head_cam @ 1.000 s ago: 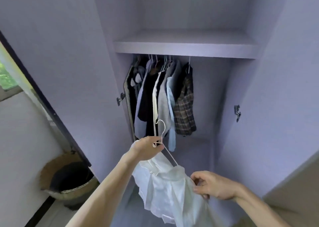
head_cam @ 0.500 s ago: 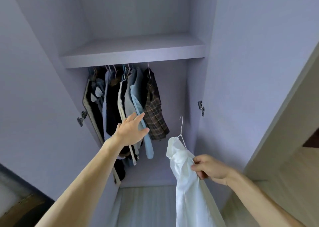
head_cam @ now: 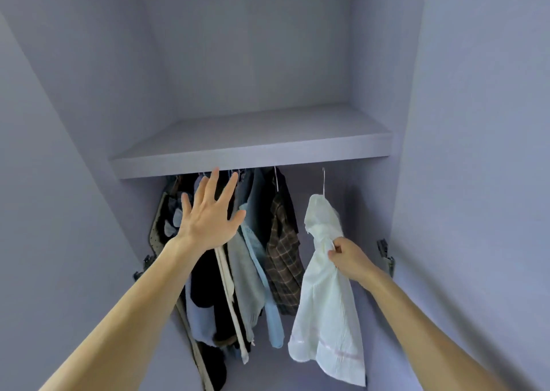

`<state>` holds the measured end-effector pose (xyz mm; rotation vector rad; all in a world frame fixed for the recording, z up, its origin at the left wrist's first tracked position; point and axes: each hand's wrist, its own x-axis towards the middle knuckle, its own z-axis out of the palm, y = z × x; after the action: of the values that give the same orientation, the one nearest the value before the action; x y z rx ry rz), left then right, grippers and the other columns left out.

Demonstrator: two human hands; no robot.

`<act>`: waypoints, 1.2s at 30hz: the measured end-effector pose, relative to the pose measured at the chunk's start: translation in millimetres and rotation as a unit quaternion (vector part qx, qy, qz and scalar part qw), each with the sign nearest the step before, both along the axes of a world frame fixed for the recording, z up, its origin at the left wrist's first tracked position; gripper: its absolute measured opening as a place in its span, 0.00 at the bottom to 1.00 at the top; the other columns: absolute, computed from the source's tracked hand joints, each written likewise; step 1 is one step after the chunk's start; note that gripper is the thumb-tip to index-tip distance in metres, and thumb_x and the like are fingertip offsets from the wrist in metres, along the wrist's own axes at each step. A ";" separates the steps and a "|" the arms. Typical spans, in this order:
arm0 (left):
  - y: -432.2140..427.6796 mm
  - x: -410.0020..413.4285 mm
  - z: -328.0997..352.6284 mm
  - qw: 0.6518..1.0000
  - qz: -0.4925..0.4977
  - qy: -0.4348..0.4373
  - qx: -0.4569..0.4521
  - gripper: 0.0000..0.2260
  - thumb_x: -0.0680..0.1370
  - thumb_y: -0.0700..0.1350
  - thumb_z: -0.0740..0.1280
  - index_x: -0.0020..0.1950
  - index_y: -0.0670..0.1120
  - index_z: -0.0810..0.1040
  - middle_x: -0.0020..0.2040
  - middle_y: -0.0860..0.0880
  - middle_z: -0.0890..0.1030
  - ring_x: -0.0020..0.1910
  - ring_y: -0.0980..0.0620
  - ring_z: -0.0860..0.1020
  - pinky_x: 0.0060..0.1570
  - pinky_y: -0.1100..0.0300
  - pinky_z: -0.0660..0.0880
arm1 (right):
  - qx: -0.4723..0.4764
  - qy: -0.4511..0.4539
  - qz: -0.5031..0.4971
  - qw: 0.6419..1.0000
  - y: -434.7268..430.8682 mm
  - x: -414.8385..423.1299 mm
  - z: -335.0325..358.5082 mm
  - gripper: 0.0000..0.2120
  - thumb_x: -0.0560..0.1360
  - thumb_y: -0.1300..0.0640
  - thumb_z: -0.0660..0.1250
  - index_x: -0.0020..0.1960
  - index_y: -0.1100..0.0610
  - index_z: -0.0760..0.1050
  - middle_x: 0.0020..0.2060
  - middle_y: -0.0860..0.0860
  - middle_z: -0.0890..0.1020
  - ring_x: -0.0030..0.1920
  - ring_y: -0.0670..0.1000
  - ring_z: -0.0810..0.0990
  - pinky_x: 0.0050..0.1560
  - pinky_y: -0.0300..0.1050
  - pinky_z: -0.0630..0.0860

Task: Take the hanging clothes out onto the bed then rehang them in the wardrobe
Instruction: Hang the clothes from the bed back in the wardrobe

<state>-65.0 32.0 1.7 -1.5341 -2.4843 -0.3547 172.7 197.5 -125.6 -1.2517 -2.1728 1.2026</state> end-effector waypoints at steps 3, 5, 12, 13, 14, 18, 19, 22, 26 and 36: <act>31.8 -20.9 14.5 0.999 0.010 0.029 0.008 0.34 0.82 0.61 0.56 0.81 0.59 0.38 0.81 0.49 0.36 0.80 0.45 0.39 0.75 0.34 0.43 | 0.072 -0.032 0.011 0.997 38.5 -28.4 11.2 0.12 0.82 0.59 0.55 0.39 0.53 0.61 0.37 0.49 0.70 0.35 0.47 0.68 0.34 0.40 0.64; 54.3 -33.6 21.3 0.999 0.018 0.042 0.011 0.34 0.82 0.61 0.55 0.80 0.59 0.36 0.81 0.49 0.36 0.80 0.45 0.39 0.75 0.34 0.42 | 0.106 -0.052 0.019 0.993 65.7 -45.0 16.7 0.09 0.82 0.59 0.55 0.43 0.54 0.64 0.39 0.49 0.71 0.37 0.46 0.70 0.34 0.38 0.65; 124.0 -62.1 16.7 0.998 0.053 0.025 -0.017 0.29 0.83 0.62 0.44 0.76 0.61 0.27 0.78 0.51 0.28 0.78 0.47 0.31 0.75 0.35 0.37 | 0.140 -0.033 0.012 0.989 138.5 -102.3 22.0 0.06 0.82 0.57 0.56 0.51 0.58 0.70 0.41 0.49 0.75 0.40 0.48 0.76 0.41 0.43 0.73; 129.8 -66.3 11.7 0.998 0.057 0.029 0.001 0.29 0.83 0.62 0.43 0.75 0.62 0.26 0.78 0.51 0.28 0.78 0.47 0.30 0.75 0.34 0.37 | 0.137 -0.029 0.008 0.990 147.2 -110.9 20.1 0.06 0.82 0.57 0.56 0.51 0.57 0.69 0.41 0.49 0.75 0.40 0.48 0.76 0.40 0.42 0.72; 134.6 -69.9 6.6 0.997 0.059 0.033 0.022 0.28 0.83 0.62 0.42 0.75 0.62 0.25 0.78 0.52 0.28 0.77 0.47 0.29 0.75 0.34 0.37 | 0.133 -0.031 0.005 0.991 154.8 -118.3 18.8 0.05 0.82 0.57 0.56 0.50 0.57 0.69 0.41 0.50 0.75 0.39 0.48 0.75 0.40 0.42 0.71; 144.2 -76.9 -7.2 0.996 0.062 0.029 0.066 0.28 0.82 0.63 0.41 0.71 0.65 0.22 0.74 0.54 0.22 0.73 0.50 0.23 0.74 0.35 0.36 | 0.126 -0.090 0.022 0.988 176.6 -140.7 2.9 0.05 0.82 0.58 0.55 0.52 0.58 0.67 0.46 0.53 0.75 0.42 0.50 0.75 0.42 0.44 0.73; 145.8 -78.1 -9.4 0.995 0.063 0.031 0.069 0.28 0.82 0.63 0.41 0.70 0.65 0.22 0.74 0.55 0.22 0.73 0.50 0.23 0.74 0.35 0.36 | 0.126 -0.113 0.033 0.985 178.5 -144.1 -3.4 0.06 0.82 0.58 0.54 0.55 0.59 0.67 0.48 0.53 0.74 0.44 0.50 0.75 0.42 0.43 0.72; 149.2 -81.3 -13.6 0.994 0.069 0.037 0.080 0.29 0.82 0.65 0.42 0.72 0.64 0.24 0.74 0.54 0.22 0.74 0.49 0.24 0.73 0.35 0.36 | 0.133 -0.167 0.068 0.975 177.3 -153.9 -20.2 0.12 0.82 0.60 0.55 0.65 0.61 0.65 0.57 0.55 0.73 0.49 0.53 0.77 0.45 0.43 0.72; 151.7 -82.1 -17.1 0.993 0.073 0.035 0.085 0.30 0.82 0.65 0.44 0.73 0.63 0.24 0.75 0.53 0.23 0.75 0.48 0.24 0.73 0.35 0.36 | 0.157 -0.170 0.094 0.968 164.1 -174.4 -29.0 0.15 0.83 0.58 0.54 0.68 0.61 0.64 0.61 0.57 0.72 0.57 0.57 0.77 0.53 0.48 0.74; 133.1 -71.7 -10.6 0.993 0.070 0.052 0.083 0.32 0.83 0.60 0.51 0.79 0.61 0.33 0.81 0.51 0.35 0.80 0.48 0.38 0.74 0.35 0.42 | 0.143 -0.130 0.092 0.977 128.9 -173.0 -42.2 0.12 0.82 0.56 0.57 0.64 0.58 0.67 0.59 0.54 0.73 0.46 0.52 0.76 0.47 0.45 0.76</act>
<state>-136.6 165.1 -8.9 -1.2735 -2.3998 -0.4336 -0.4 326.4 -167.8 -1.1583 -2.5898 0.7821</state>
